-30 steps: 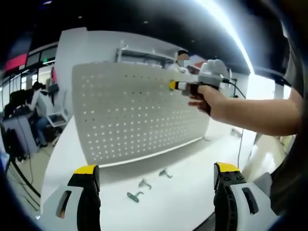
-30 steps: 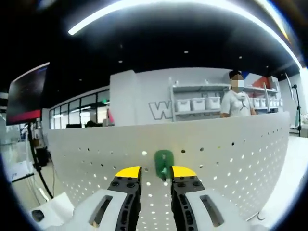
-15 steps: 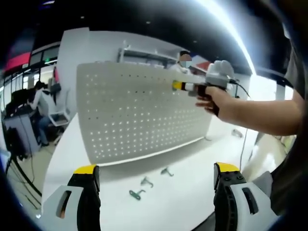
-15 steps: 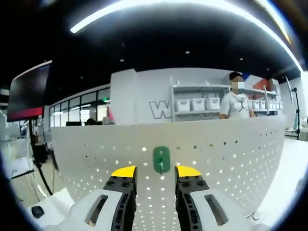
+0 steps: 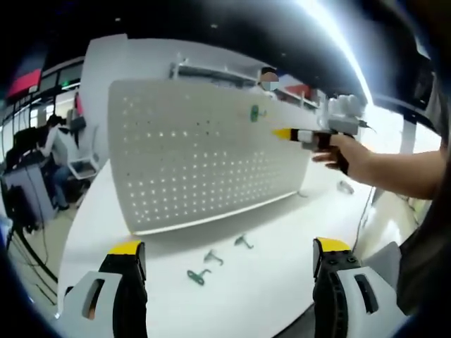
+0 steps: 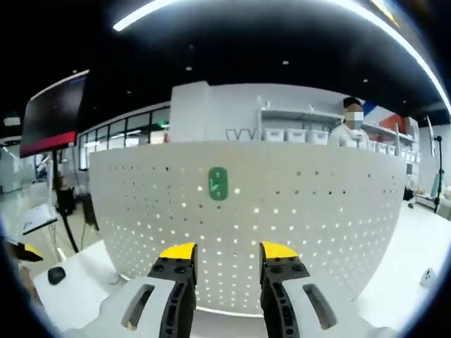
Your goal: Insert the hook assembly into the mounting plate slot until the hook locks in place.
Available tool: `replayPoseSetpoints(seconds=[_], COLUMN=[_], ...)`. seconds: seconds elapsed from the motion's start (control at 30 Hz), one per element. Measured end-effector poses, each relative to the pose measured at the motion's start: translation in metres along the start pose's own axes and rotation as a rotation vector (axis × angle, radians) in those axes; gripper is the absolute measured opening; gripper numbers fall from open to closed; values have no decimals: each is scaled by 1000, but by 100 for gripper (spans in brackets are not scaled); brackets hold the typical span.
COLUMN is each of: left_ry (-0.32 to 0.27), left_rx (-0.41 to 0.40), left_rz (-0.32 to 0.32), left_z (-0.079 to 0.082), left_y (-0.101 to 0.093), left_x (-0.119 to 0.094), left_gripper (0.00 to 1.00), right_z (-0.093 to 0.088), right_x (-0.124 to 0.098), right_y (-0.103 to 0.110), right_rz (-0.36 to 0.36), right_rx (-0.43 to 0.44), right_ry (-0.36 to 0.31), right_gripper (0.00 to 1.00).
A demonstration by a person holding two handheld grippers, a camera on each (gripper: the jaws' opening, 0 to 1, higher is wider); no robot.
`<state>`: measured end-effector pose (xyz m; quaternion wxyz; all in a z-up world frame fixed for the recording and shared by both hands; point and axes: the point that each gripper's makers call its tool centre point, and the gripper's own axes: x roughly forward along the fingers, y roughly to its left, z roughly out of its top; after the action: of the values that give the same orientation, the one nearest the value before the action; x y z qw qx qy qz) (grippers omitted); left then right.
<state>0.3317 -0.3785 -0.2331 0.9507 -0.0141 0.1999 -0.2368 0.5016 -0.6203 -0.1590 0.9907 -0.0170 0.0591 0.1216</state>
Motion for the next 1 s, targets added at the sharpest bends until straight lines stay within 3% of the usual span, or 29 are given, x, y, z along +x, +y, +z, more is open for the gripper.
replayPoseSetpoints(seconds=[0.57, 1.0], left_ry=[41, 112], left_rx=[16, 22], left_rz=[-19, -53], left_z=[-15, -36], left_y=[-8, -17], left_x=[1, 3], left_gripper=[100, 100], right_z=[-77, -126], right_x=[-69, -124], right_y=[3, 47], right_rz=[57, 199], right_rx=[-37, -42], right_ry=[174, 300], right_gripper=[36, 34])
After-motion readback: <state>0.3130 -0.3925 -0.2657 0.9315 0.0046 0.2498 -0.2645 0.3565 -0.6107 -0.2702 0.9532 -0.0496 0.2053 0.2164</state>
